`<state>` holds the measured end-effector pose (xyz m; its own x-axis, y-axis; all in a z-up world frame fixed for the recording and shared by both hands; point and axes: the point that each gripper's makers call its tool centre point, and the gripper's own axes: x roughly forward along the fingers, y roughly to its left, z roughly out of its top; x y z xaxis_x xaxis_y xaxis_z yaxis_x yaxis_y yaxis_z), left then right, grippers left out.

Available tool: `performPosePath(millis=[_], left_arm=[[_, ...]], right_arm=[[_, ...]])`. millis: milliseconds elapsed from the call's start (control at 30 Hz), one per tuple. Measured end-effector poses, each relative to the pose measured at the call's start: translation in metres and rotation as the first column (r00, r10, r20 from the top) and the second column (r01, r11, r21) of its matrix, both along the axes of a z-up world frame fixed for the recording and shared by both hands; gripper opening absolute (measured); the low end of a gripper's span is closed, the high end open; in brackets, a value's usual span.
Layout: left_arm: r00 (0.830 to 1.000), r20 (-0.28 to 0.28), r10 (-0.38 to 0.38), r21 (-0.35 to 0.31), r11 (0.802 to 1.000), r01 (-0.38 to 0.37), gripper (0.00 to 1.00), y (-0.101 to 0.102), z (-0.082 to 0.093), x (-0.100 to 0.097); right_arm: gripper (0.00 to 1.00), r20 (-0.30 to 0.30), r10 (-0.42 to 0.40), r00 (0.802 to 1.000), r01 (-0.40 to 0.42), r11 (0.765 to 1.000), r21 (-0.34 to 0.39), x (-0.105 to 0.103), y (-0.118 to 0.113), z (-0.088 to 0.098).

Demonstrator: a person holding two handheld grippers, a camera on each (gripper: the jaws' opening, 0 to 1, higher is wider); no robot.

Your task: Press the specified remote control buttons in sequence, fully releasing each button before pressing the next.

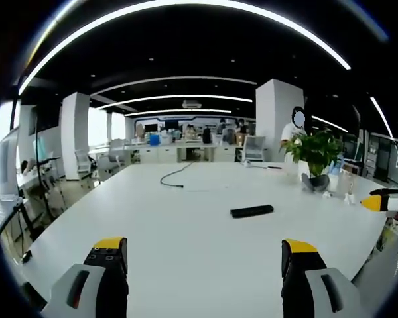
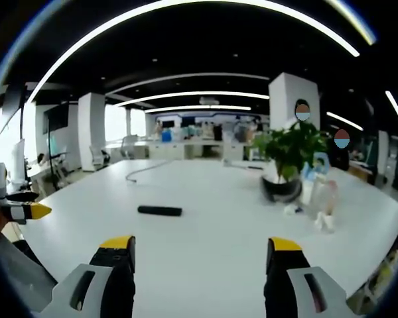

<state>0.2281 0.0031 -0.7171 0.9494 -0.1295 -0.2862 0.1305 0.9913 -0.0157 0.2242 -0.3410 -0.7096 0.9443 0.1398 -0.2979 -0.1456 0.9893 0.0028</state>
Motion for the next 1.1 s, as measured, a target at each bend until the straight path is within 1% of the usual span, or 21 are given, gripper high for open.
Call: performPosePath(millis=[733,867,967,1100], left_arm=[[1.000,-0.027,-0.004,0.021,1.000,0.004,1.00,-0.0011,-0.0050,-0.0002],[1.000,-0.030,-0.005,0.027,1.000,0.006,1.00,-0.0016,-0.0055,-0.0002],[0.999,-0.038,-0.005,0.028,1.000,0.007,1.00,-0.0017,-0.0072,-0.0001],[0.999,-0.037,-0.008,0.029,1.000,0.010,1.00,-0.0023,-0.0072,-0.0002]], right_arm=[[0.78,-0.009,0.005,1.000,-0.005,1.000,-0.002,0.0000,0.0008,-0.0017],[0.79,0.004,0.004,1.000,-0.004,1.000,0.008,0.0002,0.0006,0.0007],[0.78,-0.006,0.002,1.000,-0.002,1.000,0.002,0.0003,0.0000,-0.0011],[0.78,-0.004,0.002,1.000,-0.002,1.000,0.002,0.0004,0.0004,-0.0005]])
